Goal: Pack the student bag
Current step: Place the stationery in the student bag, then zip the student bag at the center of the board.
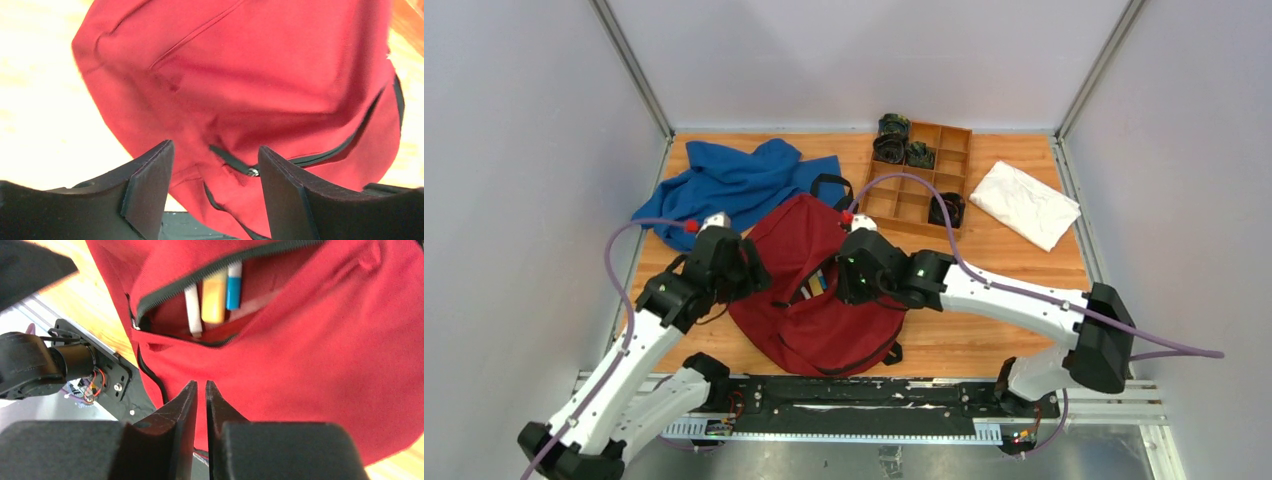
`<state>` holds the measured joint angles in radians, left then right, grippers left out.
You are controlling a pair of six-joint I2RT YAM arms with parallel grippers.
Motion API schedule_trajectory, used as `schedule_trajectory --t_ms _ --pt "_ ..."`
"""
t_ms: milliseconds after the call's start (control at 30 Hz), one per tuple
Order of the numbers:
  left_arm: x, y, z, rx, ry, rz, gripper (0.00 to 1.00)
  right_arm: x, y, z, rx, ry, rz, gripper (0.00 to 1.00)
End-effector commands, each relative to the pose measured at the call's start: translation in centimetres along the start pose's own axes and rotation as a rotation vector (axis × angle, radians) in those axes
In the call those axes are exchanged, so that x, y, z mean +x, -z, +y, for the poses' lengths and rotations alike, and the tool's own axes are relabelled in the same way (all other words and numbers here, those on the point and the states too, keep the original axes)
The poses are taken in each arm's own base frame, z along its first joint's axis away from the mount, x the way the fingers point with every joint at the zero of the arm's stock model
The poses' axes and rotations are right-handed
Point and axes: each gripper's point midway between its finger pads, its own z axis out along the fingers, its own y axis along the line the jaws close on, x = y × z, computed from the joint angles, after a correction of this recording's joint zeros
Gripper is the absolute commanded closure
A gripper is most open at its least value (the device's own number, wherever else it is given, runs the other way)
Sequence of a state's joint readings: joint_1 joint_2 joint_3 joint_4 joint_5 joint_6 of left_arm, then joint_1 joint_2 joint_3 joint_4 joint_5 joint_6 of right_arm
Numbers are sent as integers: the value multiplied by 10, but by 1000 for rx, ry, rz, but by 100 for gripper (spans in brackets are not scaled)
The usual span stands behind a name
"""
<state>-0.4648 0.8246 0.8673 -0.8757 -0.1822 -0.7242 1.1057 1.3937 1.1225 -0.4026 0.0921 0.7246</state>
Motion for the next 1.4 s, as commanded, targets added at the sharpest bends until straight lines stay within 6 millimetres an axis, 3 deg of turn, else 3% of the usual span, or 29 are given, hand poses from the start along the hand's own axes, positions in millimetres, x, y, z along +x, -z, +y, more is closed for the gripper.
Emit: schedule_trajectory --t_ms 0,167,233,367,500,567,633,767,933,1100,1267,1300,1367 --pt "37 -5 39 -142 191 39 32 -30 -10 23 -19 68 -65 87" --pt "54 -23 27 -27 219 56 40 -66 -24 67 -134 99 -137 86" --pt "53 -26 20 32 221 34 43 -74 -38 67 -109 108 -161 86" --pt "53 -33 -2 174 186 17 43 -77 -72 51 -24 99 -129 86" --pt "57 -35 -18 272 157 37 45 -67 -102 14 78 52 -64 89" --pt "56 -33 -29 347 136 31 46 -64 -107 -4 126 40 -50 89" --pt "55 -31 -37 399 120 27 46 -63 -107 -14 154 30 -45 89" --pt "57 -29 -53 478 104 55 51 -72 -94 -5 113 37 -59 88" --pt "57 -34 -42 406 119 58 59 -82 -72 1 89 40 -100 87" --pt "49 -28 -35 375 136 9 71 -76 -59 2 62 39 -92 87" --pt "45 -19 -31 362 72 -6 69 -59 -50 -1 34 35 -54 85" --pt "44 -17 -34 380 62 -5 72 -58 -47 -1 30 32 -53 85" --pt "46 -16 -41 420 56 1 91 -57 -44 -3 34 23 -57 84"
